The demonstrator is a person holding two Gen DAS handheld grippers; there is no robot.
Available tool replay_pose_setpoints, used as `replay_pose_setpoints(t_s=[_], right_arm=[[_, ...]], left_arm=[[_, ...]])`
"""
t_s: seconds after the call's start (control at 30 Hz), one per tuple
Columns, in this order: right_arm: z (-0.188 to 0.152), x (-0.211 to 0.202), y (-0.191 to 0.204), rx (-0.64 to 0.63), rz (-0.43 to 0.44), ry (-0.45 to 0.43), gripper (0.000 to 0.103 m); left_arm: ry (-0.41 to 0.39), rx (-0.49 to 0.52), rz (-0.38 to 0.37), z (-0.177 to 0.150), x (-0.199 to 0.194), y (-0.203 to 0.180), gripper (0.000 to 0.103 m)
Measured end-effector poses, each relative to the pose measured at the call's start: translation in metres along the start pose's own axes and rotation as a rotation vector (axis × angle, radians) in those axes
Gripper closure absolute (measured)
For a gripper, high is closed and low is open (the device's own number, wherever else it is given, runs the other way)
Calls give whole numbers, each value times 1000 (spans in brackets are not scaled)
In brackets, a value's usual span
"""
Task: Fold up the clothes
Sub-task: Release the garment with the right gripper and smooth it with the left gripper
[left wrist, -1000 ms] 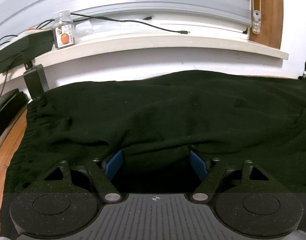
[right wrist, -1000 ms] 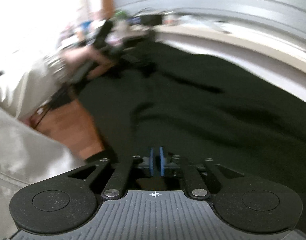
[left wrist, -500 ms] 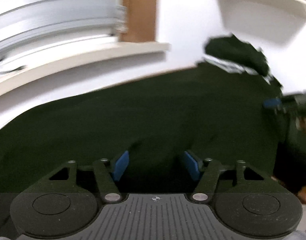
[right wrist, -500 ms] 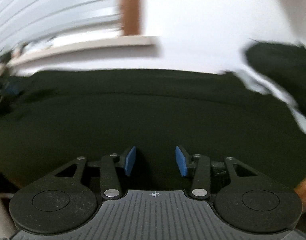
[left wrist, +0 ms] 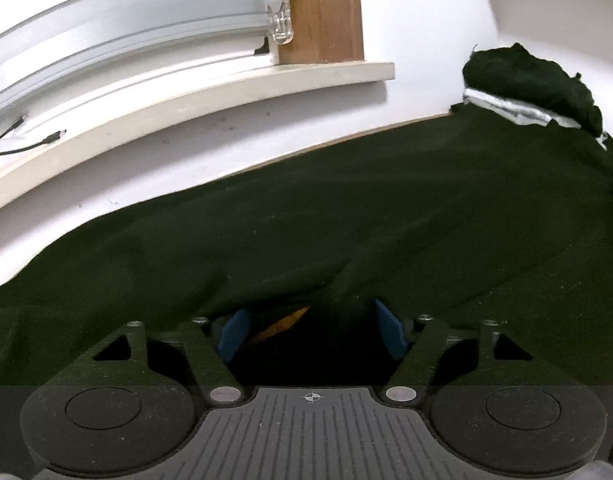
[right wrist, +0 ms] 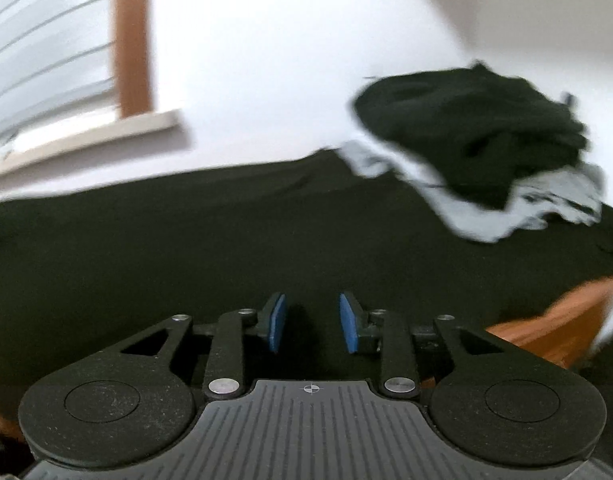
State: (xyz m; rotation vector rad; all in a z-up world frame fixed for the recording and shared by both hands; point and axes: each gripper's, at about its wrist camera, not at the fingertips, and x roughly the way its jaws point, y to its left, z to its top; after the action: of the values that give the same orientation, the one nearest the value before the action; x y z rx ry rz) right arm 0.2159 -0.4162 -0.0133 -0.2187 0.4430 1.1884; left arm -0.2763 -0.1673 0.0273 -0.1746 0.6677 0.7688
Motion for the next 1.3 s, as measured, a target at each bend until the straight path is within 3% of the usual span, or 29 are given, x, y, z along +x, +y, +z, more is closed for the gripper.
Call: replay_pose_setpoints(t_s=[0.13, 0.2, 0.4, 0.6, 0.77, 0.97, 1.07, 1.3], right_arm=[[-5, 14, -31, 12, -170, -10, 73], [-6, 13, -41, 30, -169, -21, 72], [5, 10, -5, -38, -157, -36, 61], [39, 25, 100, -156, 89, -46, 54], [61, 46, 228, -294, 390, -29, 50], [65, 53, 379, -460, 728, 23, 50], [62, 48, 433, -541, 829, 29, 50], [63, 35, 483, -604, 948, 66, 50]], left_arm=[[6, -7, 2, -5, -4, 5, 24], [10, -39, -7, -10, -9, 12, 23], [-28, -105, 28, -28, -47, 39, 22], [-81, -182, 151, -46, -103, 96, 24], [-55, -229, 236, -65, -126, 151, 51], [39, -231, 230, -80, -101, 198, 65], [29, -190, 215, -81, -89, 198, 65], [-1, -197, 173, -72, -66, 180, 66]])
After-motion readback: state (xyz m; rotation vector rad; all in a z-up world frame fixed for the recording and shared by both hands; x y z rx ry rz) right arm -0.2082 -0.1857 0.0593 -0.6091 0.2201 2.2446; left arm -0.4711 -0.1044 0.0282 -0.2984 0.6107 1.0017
